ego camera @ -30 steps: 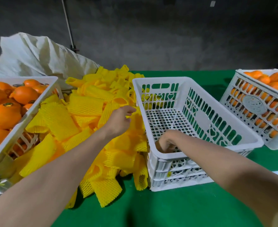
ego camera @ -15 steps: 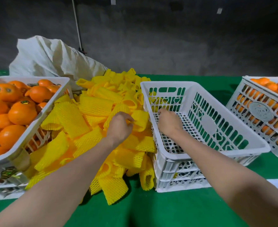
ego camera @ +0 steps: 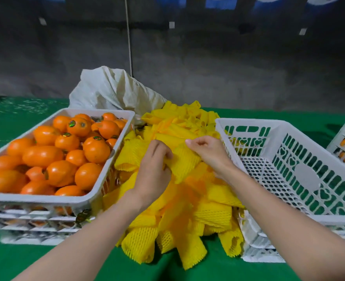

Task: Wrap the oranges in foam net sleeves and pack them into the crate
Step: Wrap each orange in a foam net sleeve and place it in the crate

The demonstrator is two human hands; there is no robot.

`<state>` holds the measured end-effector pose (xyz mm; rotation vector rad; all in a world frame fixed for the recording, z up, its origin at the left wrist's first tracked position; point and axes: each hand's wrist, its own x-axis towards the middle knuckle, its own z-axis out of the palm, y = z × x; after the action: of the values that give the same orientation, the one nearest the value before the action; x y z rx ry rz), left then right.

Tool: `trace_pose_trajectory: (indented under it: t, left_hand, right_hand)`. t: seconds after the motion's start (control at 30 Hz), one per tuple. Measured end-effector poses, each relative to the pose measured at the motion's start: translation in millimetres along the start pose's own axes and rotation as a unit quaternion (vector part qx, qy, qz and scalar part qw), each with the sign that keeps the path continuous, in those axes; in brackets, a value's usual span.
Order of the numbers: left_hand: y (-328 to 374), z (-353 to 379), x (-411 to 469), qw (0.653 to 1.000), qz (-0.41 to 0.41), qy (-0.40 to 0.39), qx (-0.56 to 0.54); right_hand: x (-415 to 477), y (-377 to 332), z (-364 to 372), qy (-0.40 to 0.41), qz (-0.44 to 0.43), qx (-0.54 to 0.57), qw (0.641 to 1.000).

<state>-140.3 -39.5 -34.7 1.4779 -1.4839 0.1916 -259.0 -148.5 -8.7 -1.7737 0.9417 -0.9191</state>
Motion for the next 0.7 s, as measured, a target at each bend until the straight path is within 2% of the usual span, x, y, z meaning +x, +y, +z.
trace_pose_trajectory:
  t: [0.13,0.23,0.33,0.4,0.47,0.53,0.57,0.6,0.63,0.7]
  left_hand:
    - [-27,-34,-3,0.997,0.052,-0.002,0.055]
    - [-41,-52,-2,0.996,0.059,-0.001,0.065]
    - [-60,-77,2,0.995,0.047,-0.088,0.032]
    - [-82,-97,10,0.994,-0.015,-0.109,0.018]
    - [-112,-114,23,0.982,-0.126,-0.093,0.109]
    - [-135,-124,32,0.921,-0.245,-0.161,0.258]
    - [-143,-125,32,0.892,-0.272,-0.209,0.296]
    - [-150,-124,32,0.878,-0.276,-0.241,0.308]
    - [-155,-122,31,0.881,-0.268,-0.248,0.301]
    - [-159,-122,29,0.91,-0.248,-0.213,0.255]
  right_hand:
    - [-1,-16,40,-0.035,0.042,0.039,0.998]
    - [-1,-25,68,0.005,-0.022,-0.065,0.998]
    - [2,-32,84,0.019,-0.1,-0.093,0.991]
    - [5,-34,86,0.012,-0.104,-0.055,0.993]
    - [6,-34,84,-0.011,-0.082,-0.011,0.997]
    - [4,-34,85,-0.043,-0.041,0.023,0.998]
    - [3,-33,86,-0.057,-0.021,0.04,0.997]
    - [1,-34,86,-0.068,-0.008,0.054,0.996]
    - [0,-35,87,-0.076,0.0,0.062,0.995]
    - [-2,-38,86,-0.089,0.009,0.064,0.994]
